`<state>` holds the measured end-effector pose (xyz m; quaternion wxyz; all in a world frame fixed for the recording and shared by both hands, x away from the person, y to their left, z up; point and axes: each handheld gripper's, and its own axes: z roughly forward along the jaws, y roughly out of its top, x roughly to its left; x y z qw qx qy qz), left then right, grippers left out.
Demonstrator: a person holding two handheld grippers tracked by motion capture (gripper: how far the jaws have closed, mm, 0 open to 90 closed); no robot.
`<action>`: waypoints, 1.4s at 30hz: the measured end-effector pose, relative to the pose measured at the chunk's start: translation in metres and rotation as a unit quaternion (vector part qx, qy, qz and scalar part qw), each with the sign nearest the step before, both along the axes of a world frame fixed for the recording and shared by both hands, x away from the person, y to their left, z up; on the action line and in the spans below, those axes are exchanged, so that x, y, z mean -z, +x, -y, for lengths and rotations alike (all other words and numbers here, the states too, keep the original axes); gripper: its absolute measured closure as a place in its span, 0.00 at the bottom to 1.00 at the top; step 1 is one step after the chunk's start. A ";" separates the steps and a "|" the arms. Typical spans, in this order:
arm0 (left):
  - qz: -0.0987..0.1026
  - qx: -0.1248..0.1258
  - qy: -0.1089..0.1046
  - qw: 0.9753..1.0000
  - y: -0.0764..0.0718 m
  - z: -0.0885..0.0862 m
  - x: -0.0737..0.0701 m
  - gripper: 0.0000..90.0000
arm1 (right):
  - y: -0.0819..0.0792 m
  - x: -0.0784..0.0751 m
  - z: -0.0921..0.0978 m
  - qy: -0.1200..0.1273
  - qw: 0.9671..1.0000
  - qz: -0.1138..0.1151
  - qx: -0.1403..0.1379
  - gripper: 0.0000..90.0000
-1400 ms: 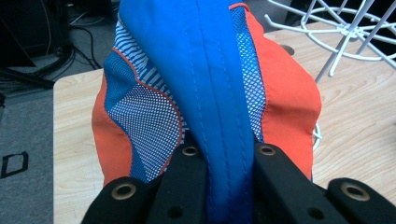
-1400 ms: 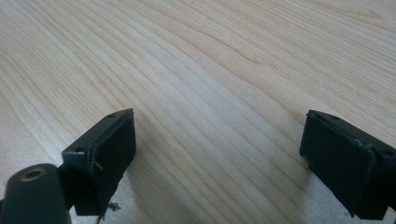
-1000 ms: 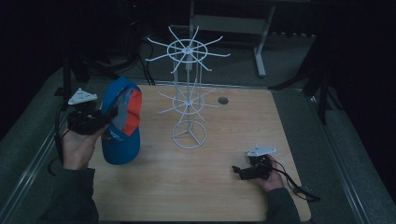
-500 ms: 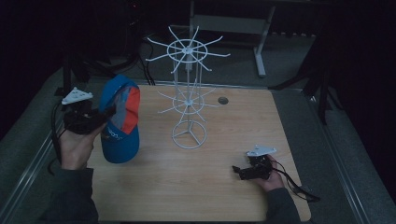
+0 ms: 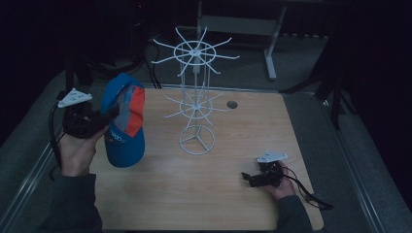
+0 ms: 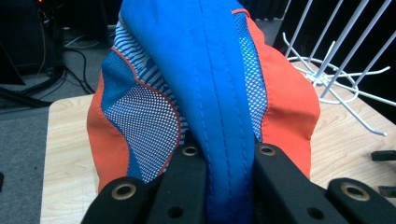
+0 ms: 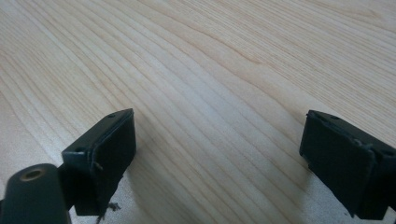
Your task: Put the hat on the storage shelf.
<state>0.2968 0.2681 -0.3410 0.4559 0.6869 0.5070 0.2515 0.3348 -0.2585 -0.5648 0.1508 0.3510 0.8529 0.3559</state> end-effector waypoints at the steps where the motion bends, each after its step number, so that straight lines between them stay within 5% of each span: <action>1: 0.001 0.000 -0.001 1.000 0.000 0.000 -0.001 0.98 | 0.000 0.000 0.000 -0.001 1.000 0.000 0.000 0.12; 42: 0.048 0.019 -0.015 0.999 -0.012 0.005 -0.036 0.98 | 0.000 0.000 0.000 0.000 1.000 0.000 0.000 0.12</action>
